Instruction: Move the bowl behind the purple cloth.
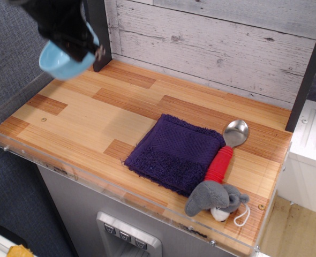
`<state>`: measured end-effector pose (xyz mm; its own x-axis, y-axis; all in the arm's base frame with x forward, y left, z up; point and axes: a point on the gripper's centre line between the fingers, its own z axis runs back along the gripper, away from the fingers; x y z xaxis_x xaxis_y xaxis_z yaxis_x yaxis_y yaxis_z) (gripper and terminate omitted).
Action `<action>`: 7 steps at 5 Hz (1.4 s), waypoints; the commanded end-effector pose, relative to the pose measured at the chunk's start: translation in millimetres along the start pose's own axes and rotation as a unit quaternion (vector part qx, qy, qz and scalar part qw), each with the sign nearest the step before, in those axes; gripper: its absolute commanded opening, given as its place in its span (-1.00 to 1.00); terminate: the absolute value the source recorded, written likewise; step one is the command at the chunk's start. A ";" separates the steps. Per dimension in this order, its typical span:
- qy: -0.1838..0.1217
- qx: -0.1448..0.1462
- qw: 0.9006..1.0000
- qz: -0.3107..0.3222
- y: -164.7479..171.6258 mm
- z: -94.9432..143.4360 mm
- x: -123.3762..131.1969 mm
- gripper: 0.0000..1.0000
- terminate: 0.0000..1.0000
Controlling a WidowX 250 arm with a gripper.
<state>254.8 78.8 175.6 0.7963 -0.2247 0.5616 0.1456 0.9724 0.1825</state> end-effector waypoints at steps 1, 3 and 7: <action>-0.013 -0.050 0.998 -0.034 -27.4 -33.6 52.6 -1.00 -1.00; -0.009 -0.113 0.989 -0.098 -102.1 -56.0 75.1 -1.00 -1.00; 0.052 -0.117 0.983 -0.130 -130.0 -142.6 27.9 -1.00 -1.00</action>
<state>347.5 -43.5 39.8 0.7857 -0.4641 0.4090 0.4693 0.8779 0.0948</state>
